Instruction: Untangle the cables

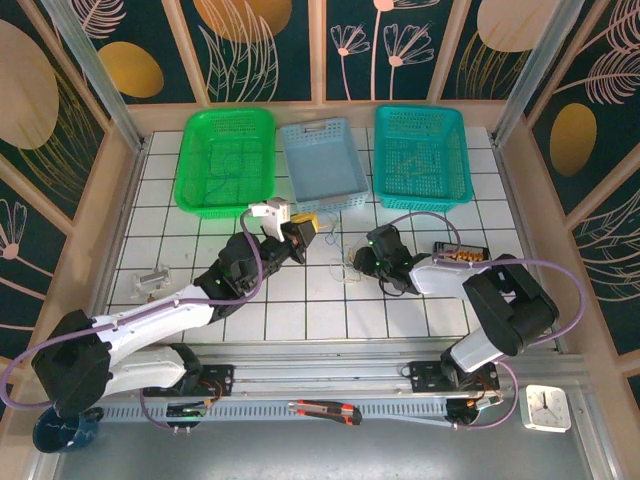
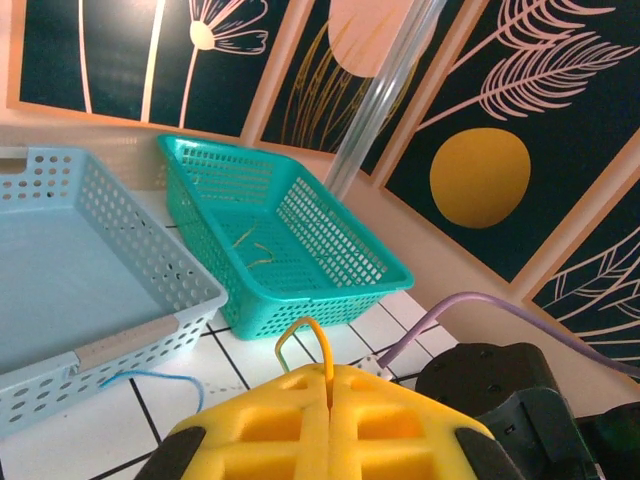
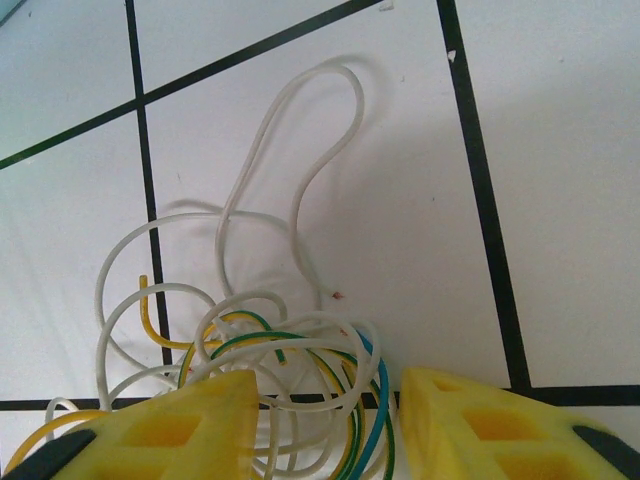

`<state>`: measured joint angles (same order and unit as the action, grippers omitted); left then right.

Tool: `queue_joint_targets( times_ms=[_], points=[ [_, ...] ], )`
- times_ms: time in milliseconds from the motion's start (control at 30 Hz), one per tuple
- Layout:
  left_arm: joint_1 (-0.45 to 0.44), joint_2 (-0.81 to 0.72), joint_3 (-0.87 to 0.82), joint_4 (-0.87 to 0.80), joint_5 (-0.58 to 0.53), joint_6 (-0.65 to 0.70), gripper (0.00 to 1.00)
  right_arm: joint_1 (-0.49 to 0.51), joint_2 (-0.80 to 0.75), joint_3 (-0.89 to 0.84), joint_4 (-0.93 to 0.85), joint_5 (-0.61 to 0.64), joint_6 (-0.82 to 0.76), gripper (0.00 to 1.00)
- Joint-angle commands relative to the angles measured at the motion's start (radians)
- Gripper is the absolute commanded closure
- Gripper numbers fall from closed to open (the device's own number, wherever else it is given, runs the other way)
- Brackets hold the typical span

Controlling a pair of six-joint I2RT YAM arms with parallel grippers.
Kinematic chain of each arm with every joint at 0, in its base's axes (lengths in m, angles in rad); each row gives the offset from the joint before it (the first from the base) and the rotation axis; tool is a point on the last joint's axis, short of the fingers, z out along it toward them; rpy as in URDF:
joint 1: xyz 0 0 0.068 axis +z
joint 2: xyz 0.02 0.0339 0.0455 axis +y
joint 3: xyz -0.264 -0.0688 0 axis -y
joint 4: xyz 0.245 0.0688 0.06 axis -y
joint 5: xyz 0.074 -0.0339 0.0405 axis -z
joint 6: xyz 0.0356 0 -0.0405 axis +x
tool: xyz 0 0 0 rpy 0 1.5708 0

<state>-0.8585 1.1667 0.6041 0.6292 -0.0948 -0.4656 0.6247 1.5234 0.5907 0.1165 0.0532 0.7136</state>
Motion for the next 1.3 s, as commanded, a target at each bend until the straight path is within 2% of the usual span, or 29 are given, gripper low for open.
queue_joint_targets(
  times_ms=[0,367,567,733,933,1133,1233,1267],
  points=[
    [0.001,0.007,0.021,0.038,0.011,-0.004,1.00,0.010,0.005,-0.009,-0.009,-0.018,-0.001,0.58],
    [0.001,0.050,0.019,0.037,0.031,-0.014,1.00,0.006,-0.208,0.075,-0.126,-0.032,-0.100,0.51],
    [0.001,0.071,0.029,0.046,0.053,-0.027,1.00,0.016,-0.315,0.025,-0.016,-0.134,-0.206,0.43],
    [0.001,0.075,0.039,0.046,0.061,-0.031,1.00,0.029,-0.354,-0.020,0.099,-0.207,-0.269,0.42],
    [0.002,0.085,0.044,0.049,0.066,-0.043,1.00,0.087,-0.321,-0.032,0.213,-0.245,-0.288,0.41],
    [0.002,0.091,0.051,0.056,0.072,-0.056,1.00,0.124,-0.208,-0.040,0.381,-0.223,-0.260,0.42],
    [0.001,0.090,0.054,0.059,0.075,-0.065,1.00,0.125,-0.136,-0.038,0.459,-0.204,-0.239,0.45],
    [0.001,0.087,0.056,0.060,0.076,-0.068,1.00,0.126,-0.115,-0.038,0.479,-0.201,-0.232,0.50]
  ],
)
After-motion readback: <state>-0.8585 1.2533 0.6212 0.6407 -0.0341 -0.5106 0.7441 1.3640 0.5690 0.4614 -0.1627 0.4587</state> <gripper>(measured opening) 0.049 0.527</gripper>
